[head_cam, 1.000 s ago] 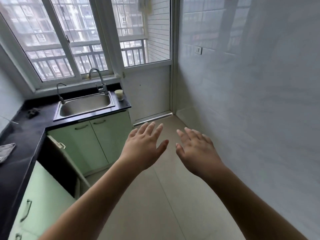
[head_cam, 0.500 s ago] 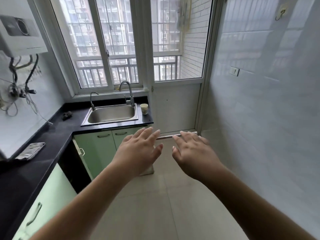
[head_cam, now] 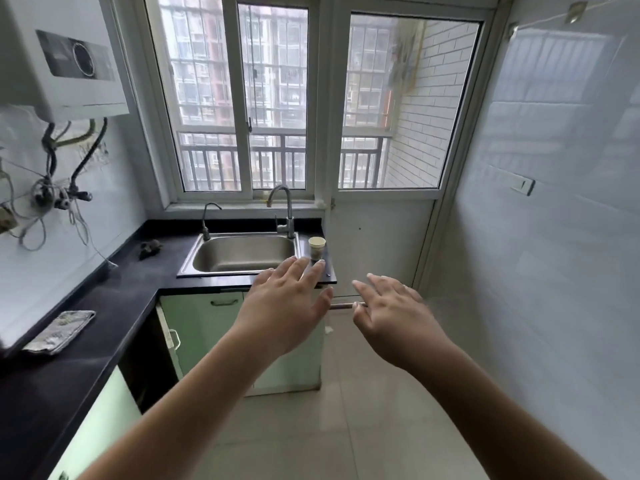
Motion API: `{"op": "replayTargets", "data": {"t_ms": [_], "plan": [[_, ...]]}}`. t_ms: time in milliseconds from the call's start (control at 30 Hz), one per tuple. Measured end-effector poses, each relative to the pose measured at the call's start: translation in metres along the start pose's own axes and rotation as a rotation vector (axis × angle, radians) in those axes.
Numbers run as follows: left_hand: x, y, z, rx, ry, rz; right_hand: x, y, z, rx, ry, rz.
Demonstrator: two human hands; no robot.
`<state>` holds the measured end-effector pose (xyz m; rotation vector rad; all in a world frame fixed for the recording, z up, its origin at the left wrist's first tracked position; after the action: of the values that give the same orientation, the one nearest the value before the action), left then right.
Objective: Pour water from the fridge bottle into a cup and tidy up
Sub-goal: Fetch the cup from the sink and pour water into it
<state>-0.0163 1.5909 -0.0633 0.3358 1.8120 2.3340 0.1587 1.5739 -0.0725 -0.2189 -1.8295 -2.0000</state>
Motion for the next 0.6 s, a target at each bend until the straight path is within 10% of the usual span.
{"op": "replayTargets", "data": {"t_ms": [600], "plan": [[-0.008,-0.094,0.191,0.056,-0.036,0.043,-0.11,-0.034,0.167,-0.017,-0.035,0.015]]}}
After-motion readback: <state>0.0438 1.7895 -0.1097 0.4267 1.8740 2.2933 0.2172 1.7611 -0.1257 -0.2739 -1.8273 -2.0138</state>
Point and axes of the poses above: each hand's wrist, its own z-axis towards the middle knuckle, its own y-axis out of the back of the hand, x = y × z, the point moved 2 cm from there along z, towards the middle knuckle, and after that the axes turned 13 degrees about z, right-handed, at the moved point
